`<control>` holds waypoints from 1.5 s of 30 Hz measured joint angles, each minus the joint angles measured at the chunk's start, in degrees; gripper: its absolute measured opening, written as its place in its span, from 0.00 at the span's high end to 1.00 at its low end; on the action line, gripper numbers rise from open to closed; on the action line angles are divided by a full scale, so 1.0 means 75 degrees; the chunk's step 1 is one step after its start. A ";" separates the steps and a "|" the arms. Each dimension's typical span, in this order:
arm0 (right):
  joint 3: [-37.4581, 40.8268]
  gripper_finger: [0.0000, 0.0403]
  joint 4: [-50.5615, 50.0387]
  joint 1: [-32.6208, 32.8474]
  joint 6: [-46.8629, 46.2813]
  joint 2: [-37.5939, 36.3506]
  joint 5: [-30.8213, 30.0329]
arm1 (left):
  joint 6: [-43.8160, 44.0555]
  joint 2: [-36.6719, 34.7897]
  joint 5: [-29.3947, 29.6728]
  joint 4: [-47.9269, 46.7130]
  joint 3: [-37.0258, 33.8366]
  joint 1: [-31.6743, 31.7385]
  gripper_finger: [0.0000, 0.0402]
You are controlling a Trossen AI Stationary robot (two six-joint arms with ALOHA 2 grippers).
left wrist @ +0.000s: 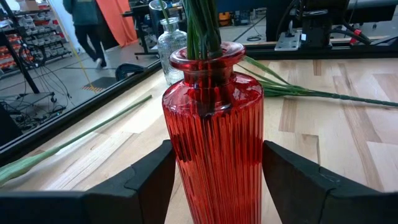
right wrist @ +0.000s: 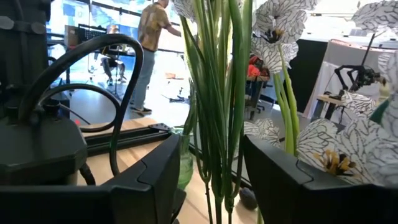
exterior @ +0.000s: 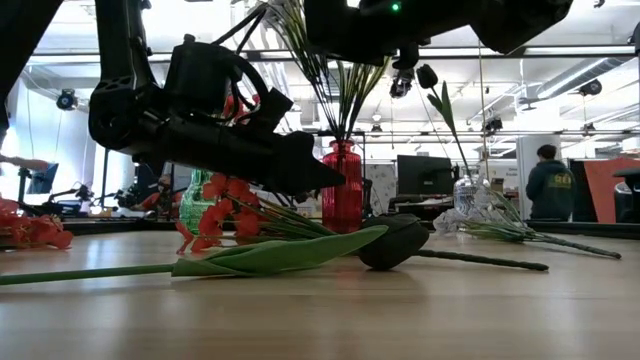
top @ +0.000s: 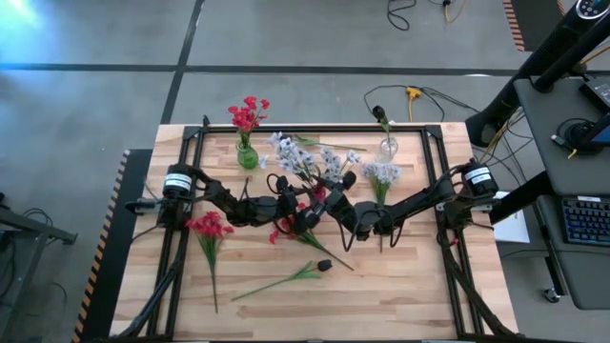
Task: Sort flowers into vase by color
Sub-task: Put the right white flowers into the red vase
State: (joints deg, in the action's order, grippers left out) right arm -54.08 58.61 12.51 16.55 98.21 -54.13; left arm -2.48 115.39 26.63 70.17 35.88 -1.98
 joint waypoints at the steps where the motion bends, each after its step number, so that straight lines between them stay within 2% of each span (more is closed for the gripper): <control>1: 0.0000 0.58 -0.0004 0.0000 0.0006 -0.0007 0.0002 | 0.0000 0.0000 0.0000 0.0000 0.0000 0.0000 0.47; 10: -0.0003 0.58 0.0000 0.0000 0.0026 -0.0023 0.0015 | 0.0003 0.0000 0.0005 -0.0007 0.0000 0.0000 0.46; 16: -0.0003 0.58 0.0032 0.0052 0.0134 -0.0023 0.0029 | 0.0000 0.0003 0.0560 -0.0207 -0.0006 -0.0007 0.38; 23: -0.0003 0.58 0.0052 0.0052 0.0134 -0.0029 0.0038 | 0.0001 0.0003 0.0580 -0.0248 -0.0006 -0.0012 0.32; 38: -0.0003 0.58 0.0013 0.0228 0.0201 -0.0291 0.0006 | 0.0003 -0.0017 0.0590 -0.0345 -0.0006 -0.0164 0.31; 45: -0.0006 0.58 -0.0039 0.0300 0.0225 -0.0338 0.0003 | 0.0203 -0.0291 0.0852 -0.0415 -0.0335 -0.0268 0.31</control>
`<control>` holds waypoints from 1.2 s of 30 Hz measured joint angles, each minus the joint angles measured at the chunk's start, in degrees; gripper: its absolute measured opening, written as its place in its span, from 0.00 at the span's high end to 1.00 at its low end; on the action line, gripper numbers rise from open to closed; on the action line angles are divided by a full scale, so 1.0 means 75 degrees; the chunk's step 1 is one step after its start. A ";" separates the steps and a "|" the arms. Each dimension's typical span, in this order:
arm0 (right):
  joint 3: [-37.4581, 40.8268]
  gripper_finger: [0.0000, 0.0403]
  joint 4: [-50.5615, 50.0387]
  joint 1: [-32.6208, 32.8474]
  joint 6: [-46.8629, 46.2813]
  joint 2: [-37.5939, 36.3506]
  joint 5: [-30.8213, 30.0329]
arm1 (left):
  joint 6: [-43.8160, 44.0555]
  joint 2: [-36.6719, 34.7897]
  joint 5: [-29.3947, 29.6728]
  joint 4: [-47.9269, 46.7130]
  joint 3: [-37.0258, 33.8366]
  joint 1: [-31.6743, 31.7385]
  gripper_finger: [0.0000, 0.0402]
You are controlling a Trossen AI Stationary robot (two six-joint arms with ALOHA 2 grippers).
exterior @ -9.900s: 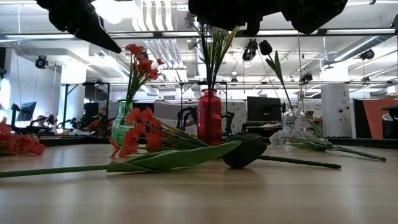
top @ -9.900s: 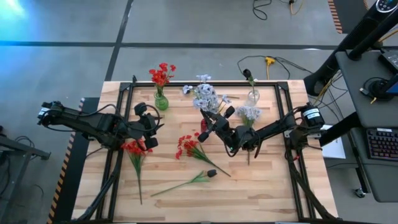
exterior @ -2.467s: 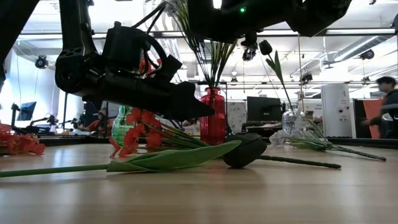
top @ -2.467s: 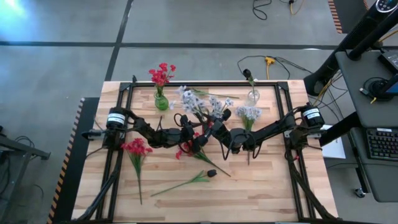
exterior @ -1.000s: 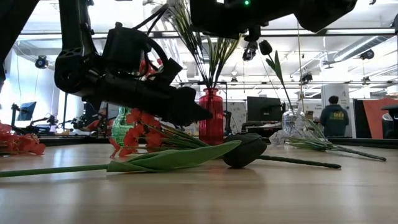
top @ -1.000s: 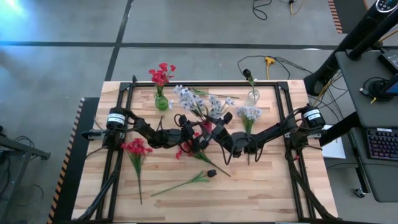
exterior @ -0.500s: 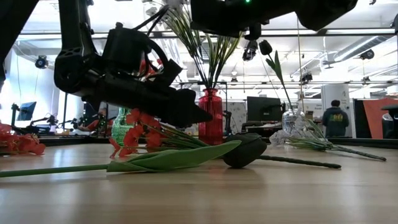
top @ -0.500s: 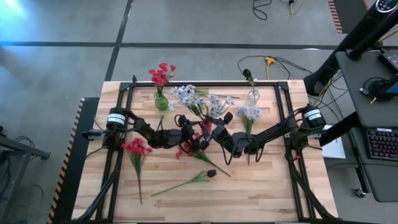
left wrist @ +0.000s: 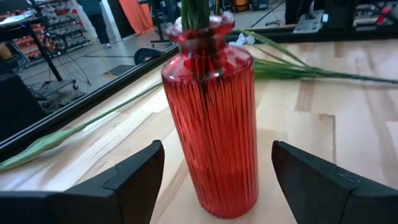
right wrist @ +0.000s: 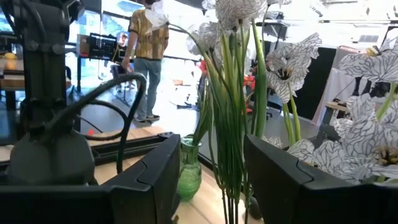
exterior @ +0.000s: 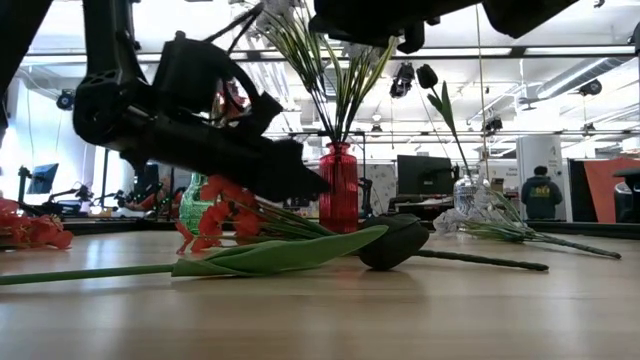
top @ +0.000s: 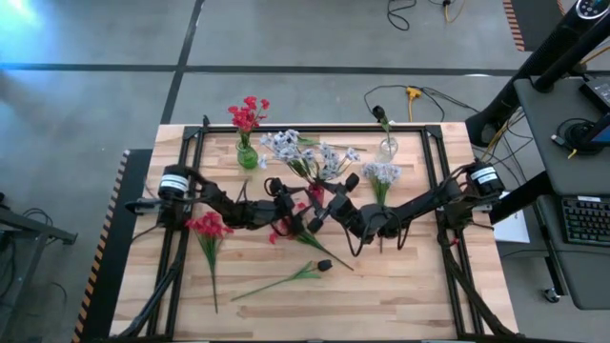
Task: Sort flowers into vase by color
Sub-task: Put the right white flowers into the red vase
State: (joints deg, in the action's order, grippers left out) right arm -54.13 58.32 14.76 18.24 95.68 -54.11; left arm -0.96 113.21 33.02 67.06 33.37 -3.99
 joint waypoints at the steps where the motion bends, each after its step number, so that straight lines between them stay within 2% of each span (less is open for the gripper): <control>1: 0.0000 0.58 -0.0005 0.0000 -0.0002 0.0000 -0.0003 | 0.0035 -0.0079 0.0002 0.0016 -0.0078 -0.0014 0.31; 12: 0.0000 0.58 -0.0028 0.0034 -0.0029 -0.0003 -0.0006 | 0.0020 -0.1526 -0.0079 0.0030 -0.0993 -0.0719 0.31; 20: 0.0000 0.58 -0.0384 0.0226 -0.0427 -0.0264 -0.0054 | -0.0297 -0.2884 -0.0153 0.0030 -0.1112 -0.1198 0.32; 24: -0.0011 0.60 -0.1681 0.0254 -0.1270 -0.0781 -0.0020 | -0.0314 -0.3493 -0.0145 0.0002 -0.1125 -0.1198 0.34; 31: -0.0484 0.64 -0.5278 0.0248 -0.2851 -0.1771 0.0009 | -0.0590 -0.4080 0.0052 -0.0183 -0.1067 -0.1003 0.36; 36: -0.0551 0.65 -0.6136 0.0251 -0.2957 -0.2192 0.0088 | -0.0786 -0.4067 0.0075 -0.0227 -0.0962 -0.0543 0.36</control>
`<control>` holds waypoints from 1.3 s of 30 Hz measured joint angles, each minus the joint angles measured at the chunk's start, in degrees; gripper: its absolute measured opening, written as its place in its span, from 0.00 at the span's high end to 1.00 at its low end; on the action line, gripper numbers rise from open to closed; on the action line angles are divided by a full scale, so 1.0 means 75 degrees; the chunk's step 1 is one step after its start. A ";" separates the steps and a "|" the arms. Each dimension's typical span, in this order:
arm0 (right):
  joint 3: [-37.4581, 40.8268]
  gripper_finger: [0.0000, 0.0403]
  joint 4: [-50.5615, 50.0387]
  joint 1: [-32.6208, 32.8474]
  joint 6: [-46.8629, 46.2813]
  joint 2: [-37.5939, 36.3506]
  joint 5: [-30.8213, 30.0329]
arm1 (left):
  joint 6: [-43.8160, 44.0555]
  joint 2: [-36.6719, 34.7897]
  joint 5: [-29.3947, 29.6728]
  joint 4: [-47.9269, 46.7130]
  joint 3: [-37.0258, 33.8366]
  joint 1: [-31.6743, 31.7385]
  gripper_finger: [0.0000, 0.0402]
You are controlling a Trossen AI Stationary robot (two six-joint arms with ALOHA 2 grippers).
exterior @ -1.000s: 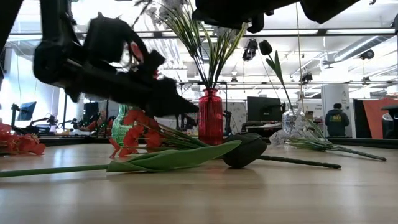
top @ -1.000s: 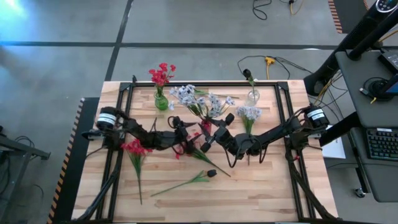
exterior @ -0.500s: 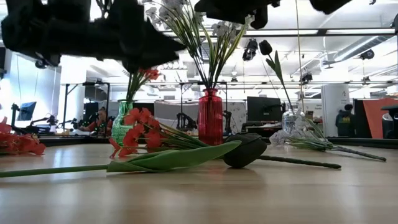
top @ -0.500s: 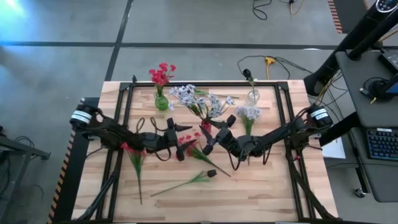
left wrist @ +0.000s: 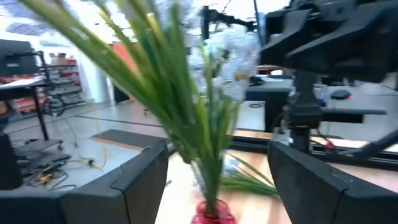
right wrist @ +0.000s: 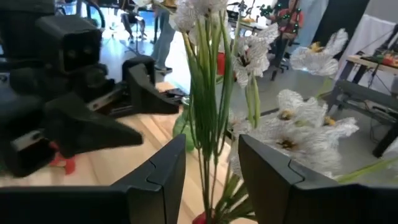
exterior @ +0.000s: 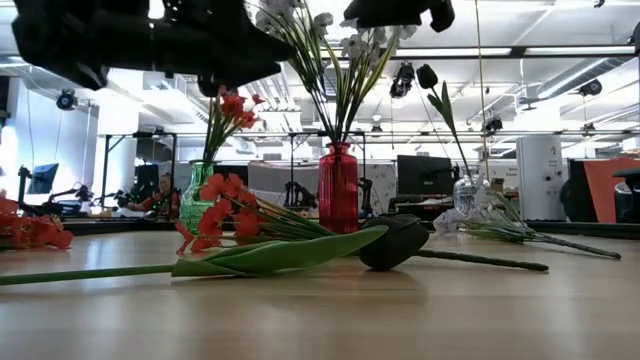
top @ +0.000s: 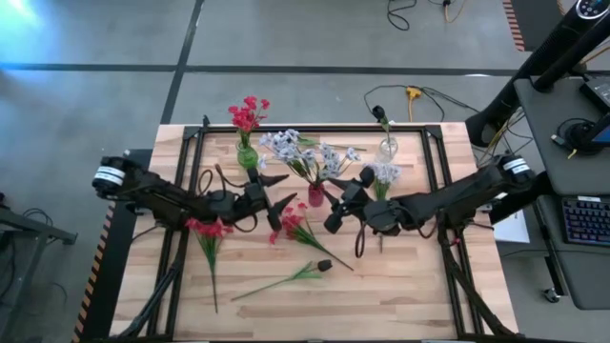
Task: Sort flowers into vase by color
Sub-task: Put the right white flowers into the red vase
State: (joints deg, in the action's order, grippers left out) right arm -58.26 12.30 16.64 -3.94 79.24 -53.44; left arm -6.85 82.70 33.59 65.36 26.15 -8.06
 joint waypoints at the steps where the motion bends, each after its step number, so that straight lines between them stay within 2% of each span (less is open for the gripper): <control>1: 0.0003 0.65 -0.0104 0.0000 0.0005 -0.0073 0.0008 | 0.0000 0.0036 -0.0003 0.0007 0.0050 0.0076 0.36; 11: 0.0017 0.64 -0.0432 0.0000 0.0208 -0.0320 0.0151 | 0.0026 0.0069 -0.0216 -0.0241 0.0481 0.0407 0.36; 23: 0.0017 0.65 -0.0506 0.0000 0.0733 -0.0364 0.0151 | 0.0624 0.0092 0.0224 -0.0669 0.0685 0.0578 0.36; 29: 0.0017 0.64 -0.0634 -0.0003 0.0824 -0.0364 0.0148 | 0.0582 0.0092 -0.0364 -0.0693 0.0685 0.0667 0.36; 34: 0.0017 0.65 -0.0636 -0.0003 0.0870 -0.0364 0.0148 | 0.0589 0.0095 -0.0359 -0.0704 0.0685 0.0730 0.37; 39: 0.0017 0.65 -0.0639 -0.0003 0.0870 -0.0364 0.0148 | 0.0623 0.0095 -0.0365 -0.0699 0.0685 0.0767 0.42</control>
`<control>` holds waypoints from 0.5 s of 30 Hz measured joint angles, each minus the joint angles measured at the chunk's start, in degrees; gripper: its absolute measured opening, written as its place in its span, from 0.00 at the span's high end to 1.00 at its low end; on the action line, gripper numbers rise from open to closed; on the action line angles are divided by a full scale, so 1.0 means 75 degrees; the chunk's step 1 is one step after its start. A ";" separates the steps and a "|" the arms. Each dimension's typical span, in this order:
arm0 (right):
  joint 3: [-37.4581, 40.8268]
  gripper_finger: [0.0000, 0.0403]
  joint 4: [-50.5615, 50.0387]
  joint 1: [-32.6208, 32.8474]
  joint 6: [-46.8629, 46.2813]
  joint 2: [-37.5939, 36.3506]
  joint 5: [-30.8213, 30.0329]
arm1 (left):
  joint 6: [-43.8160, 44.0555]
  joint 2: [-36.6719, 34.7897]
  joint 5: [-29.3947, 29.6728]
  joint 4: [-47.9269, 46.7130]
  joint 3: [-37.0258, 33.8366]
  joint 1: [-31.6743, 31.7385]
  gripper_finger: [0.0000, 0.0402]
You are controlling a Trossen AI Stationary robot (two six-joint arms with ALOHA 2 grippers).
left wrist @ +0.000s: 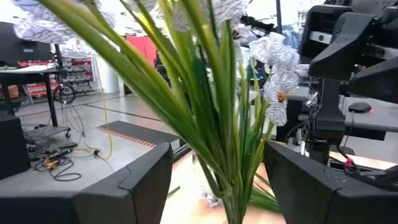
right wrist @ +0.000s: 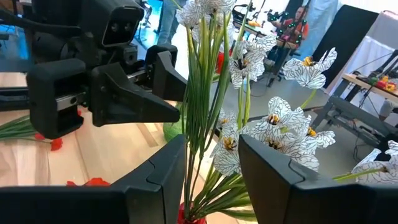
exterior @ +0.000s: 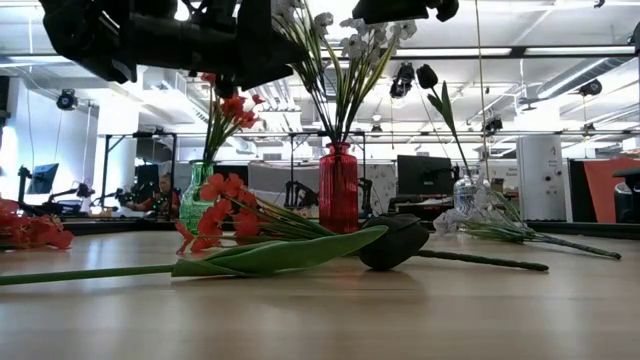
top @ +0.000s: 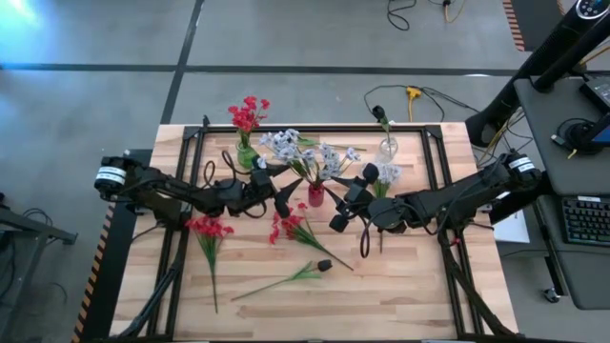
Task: Sort flowers into vase by color
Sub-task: Put the right white flowers into the red vase
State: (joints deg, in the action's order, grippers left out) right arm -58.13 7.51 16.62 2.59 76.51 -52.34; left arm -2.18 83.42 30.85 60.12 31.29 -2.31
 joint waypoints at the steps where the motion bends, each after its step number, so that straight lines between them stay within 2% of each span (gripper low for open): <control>1: 0.0000 0.64 0.0000 0.0000 0.0000 0.0000 0.0000 | 0.0018 0.0000 0.0000 0.0004 0.0000 0.0007 0.44; 15: 0.0002 0.66 0.0000 0.0000 -0.0078 0.0006 0.0000 | 0.0023 0.0000 0.0007 0.0025 0.0001 0.0024 0.63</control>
State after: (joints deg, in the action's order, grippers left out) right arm -58.11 7.51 16.62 2.01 76.55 -52.34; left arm -2.01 83.42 30.90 60.31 31.29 -2.13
